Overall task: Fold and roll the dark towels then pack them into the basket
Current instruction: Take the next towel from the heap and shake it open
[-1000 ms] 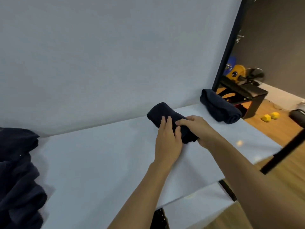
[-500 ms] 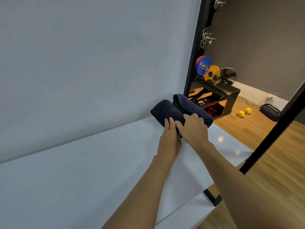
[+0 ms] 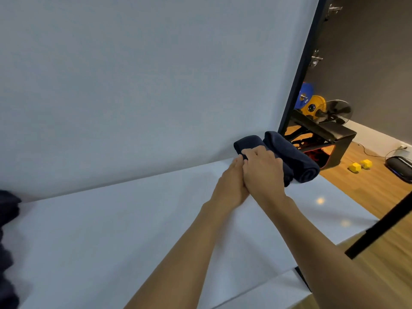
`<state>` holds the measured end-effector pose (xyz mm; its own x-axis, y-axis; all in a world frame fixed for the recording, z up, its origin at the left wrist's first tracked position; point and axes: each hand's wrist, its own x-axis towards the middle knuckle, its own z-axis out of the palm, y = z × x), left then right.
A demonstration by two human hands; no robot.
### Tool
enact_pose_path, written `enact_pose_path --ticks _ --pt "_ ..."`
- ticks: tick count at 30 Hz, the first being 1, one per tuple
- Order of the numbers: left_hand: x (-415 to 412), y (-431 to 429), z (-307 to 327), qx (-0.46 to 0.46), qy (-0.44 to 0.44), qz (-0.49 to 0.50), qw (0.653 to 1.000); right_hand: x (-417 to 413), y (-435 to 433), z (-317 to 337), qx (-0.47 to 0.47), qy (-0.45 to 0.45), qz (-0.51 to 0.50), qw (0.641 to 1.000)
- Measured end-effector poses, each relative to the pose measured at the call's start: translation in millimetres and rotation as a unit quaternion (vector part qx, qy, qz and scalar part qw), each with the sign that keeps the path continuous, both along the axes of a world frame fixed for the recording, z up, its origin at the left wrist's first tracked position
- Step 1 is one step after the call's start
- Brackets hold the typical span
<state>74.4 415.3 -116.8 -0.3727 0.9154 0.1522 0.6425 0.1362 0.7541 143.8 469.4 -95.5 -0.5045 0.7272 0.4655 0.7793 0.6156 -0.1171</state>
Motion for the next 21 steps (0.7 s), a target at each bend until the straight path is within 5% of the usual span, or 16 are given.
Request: enact_pose_path --ticks 6,13,17,21 --pt "-81.1 -147.2 26.5 -0.054 0.092 0.095 0.99 -70.1 -124.7 11.8 -0.201 0.087 0.217 0.951" --pt "-127.3 -339.3 43.4 -0.312 0.221 0.221 0.897 -126.8 -272.7 -3.7 -0.365 -0.045 0.423 0.828" --pt "-122.1 -406.3 38.2 -0.393 0.305 0.221 0.839 -138.3 -323.5 -9.2 -0.391 -0.139 0.501 0.76" --pt "-118.8 -427.5 22.5 -0.34 0.323 0.263 0.843 -146.7 -352.7 -17.0 -0.356 -0.154 0.507 0.77"
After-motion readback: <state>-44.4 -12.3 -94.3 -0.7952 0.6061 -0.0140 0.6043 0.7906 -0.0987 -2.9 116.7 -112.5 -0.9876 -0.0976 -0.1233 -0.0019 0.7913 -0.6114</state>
